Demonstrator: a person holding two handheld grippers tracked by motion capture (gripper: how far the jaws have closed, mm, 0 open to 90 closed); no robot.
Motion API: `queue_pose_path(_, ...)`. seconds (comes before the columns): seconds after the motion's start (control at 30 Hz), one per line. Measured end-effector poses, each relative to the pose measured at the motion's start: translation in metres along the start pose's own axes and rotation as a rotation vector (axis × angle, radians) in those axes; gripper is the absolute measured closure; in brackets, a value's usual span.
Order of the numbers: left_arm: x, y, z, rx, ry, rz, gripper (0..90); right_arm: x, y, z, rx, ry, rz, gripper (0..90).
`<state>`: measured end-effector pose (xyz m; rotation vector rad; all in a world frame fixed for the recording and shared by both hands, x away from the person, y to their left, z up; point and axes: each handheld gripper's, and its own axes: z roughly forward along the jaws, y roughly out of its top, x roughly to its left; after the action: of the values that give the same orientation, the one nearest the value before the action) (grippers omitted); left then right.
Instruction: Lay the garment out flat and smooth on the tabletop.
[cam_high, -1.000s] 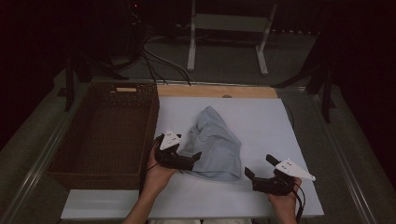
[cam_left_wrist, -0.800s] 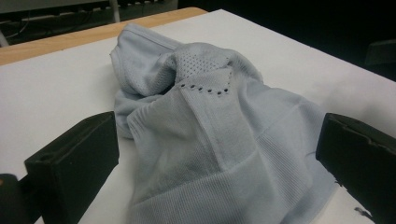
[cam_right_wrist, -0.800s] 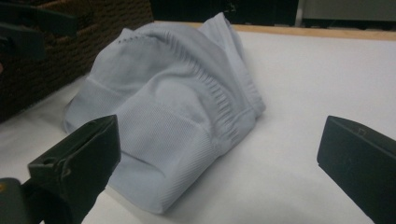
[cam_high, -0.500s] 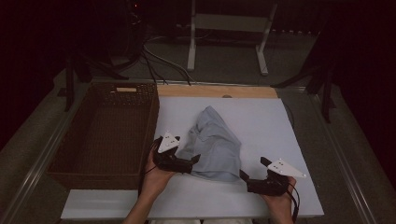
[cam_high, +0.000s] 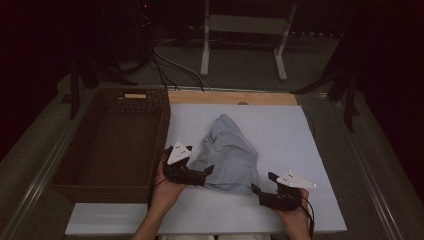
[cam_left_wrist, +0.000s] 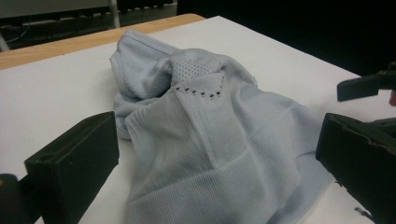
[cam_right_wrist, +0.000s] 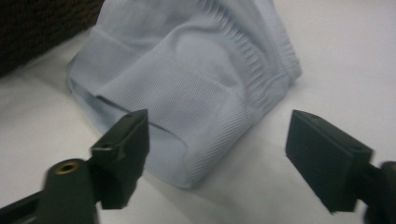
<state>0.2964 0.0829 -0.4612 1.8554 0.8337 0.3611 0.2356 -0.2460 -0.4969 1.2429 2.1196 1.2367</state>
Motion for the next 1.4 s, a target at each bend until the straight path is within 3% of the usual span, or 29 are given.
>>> queue_pose_path(0.03, 0.000, 0.000, 0.000, -0.001, 0.000, 0.001, 1.1, 0.002, -0.001, 0.003, 0.019, 0.001, -0.016, 30.9)
queue_pose_path(0.13, -0.001, 0.000, -0.001, -0.003, -0.002, 0.000, 1.1, 0.003, -0.001, 0.004, 0.027, 0.000, -0.022, 32.0)
queue_pose_path(0.17, -0.001, 0.000, -0.001, -0.003, -0.001, 0.003, 1.1, 0.004, -0.002, 0.008, 0.058, 0.000, -0.036, 37.2)
queue_pose_path(0.53, -0.001, 0.001, -0.002, -0.008, -0.002, 0.003, 1.1, 0.006, -0.007, 0.018, 0.149, 0.003, -0.059, 58.8)
queue_pose_path(0.8, -0.002, 0.000, -0.002, -0.007, -0.001, 0.007, 1.1, 0.005, -0.007, 0.015, 0.145, 0.021, -0.062, 83.6)
queue_pose_path(1.07, -0.002, 0.000, -0.002, -0.009, -0.003, 0.007, 1.1, 0.001, -0.002, 0.002, 0.093, 0.019, -0.048, 85.0)
queue_pose_path(1.4, -0.002, 0.001, -0.003, -0.015, -0.004, 0.005, 1.1, -0.005, 0.000, -0.007, 0.068, 0.003, -0.031, 85.0)
